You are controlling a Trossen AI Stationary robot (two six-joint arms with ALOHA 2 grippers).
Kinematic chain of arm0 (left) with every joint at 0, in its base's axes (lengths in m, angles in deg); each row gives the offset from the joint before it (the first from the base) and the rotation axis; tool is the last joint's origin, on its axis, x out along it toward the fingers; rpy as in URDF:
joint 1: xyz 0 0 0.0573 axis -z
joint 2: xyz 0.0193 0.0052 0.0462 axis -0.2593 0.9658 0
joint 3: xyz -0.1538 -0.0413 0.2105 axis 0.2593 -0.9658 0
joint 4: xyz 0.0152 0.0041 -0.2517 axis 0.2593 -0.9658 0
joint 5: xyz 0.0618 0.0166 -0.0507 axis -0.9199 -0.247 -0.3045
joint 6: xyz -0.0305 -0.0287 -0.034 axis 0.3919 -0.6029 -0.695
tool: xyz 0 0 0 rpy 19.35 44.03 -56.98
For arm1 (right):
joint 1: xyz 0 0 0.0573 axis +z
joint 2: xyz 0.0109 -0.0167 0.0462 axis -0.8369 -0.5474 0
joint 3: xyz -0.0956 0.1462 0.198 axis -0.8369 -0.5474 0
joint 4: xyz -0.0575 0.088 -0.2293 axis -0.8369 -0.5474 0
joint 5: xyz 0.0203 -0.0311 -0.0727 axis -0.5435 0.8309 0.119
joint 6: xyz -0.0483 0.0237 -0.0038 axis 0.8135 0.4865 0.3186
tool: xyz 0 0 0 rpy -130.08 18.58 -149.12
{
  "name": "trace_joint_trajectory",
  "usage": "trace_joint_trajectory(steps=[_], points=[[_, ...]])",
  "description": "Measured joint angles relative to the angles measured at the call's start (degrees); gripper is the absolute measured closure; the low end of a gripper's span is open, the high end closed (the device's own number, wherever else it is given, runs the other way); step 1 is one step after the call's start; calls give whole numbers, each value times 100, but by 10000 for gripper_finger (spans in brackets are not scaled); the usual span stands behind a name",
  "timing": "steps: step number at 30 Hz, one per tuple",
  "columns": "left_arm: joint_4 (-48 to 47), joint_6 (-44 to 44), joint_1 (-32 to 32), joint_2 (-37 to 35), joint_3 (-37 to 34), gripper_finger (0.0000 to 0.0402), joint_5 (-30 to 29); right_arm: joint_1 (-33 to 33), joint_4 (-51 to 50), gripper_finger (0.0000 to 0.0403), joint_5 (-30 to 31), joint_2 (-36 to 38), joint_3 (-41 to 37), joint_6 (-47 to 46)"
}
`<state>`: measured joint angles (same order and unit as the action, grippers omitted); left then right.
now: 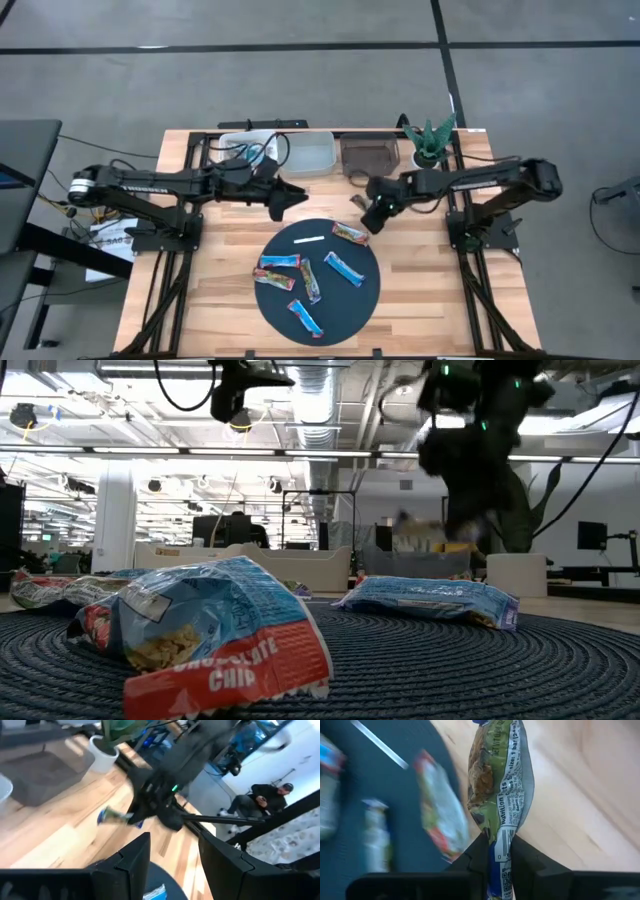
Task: Pick and place Granola Bars by type
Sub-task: Put the blue granola bar into the gray bin
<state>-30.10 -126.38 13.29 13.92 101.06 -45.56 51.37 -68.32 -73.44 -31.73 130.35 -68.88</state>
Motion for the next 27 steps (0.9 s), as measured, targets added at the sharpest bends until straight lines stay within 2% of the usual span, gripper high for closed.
trace_joint_trajectory(steps=[5, 10, 20, 27], points=[[31, -326, -136, 299, 0, 242, -10, -266, 309, 364, -98, 367, 551, -4], [206, -495, -303, 541, 0, 242, 18, -578, 467, 359, -113, 243, 1258, 82], [1131, -50, -430, 416, 0, 242, 67, -1260, 509, 361, -236, -978, 2730, 654], [1962, 277, -422, 323, 2, 242, 427, -1865, 507, 361, -351, -2110, 3545, 816]])
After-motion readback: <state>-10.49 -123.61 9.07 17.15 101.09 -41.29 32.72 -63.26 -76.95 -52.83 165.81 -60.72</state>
